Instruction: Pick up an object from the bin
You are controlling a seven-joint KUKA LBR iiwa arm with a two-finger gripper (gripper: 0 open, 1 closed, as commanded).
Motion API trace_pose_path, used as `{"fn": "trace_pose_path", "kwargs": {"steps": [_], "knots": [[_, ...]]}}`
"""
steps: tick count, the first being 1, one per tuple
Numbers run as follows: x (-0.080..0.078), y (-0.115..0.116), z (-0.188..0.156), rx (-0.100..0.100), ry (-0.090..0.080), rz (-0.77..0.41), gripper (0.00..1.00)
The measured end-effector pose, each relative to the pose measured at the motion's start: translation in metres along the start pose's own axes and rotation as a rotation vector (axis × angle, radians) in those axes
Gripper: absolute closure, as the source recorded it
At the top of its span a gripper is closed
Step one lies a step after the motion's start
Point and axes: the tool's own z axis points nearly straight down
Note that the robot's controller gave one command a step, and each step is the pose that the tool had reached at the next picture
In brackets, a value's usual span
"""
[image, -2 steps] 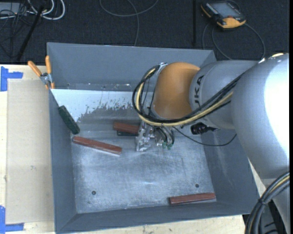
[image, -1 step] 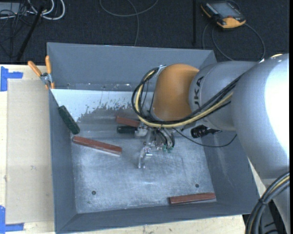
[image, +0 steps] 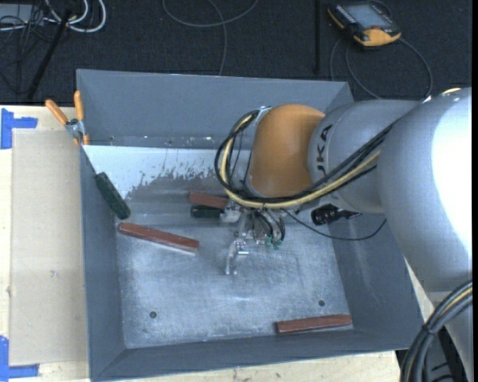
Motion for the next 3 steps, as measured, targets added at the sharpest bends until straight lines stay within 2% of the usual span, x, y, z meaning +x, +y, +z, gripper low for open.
{"fn": "trace_pose_path", "kwargs": {"steps": [1,2,3], "knots": [[0.005,0.065,-0.003,-0.004,-0.028,-0.028,1.00],[0.005,0.065,-0.003,-0.003,-0.028,-0.029,1.00],[0.023,0.072,-0.145,-0.001,-0.017,-0.003,1.00]]}}
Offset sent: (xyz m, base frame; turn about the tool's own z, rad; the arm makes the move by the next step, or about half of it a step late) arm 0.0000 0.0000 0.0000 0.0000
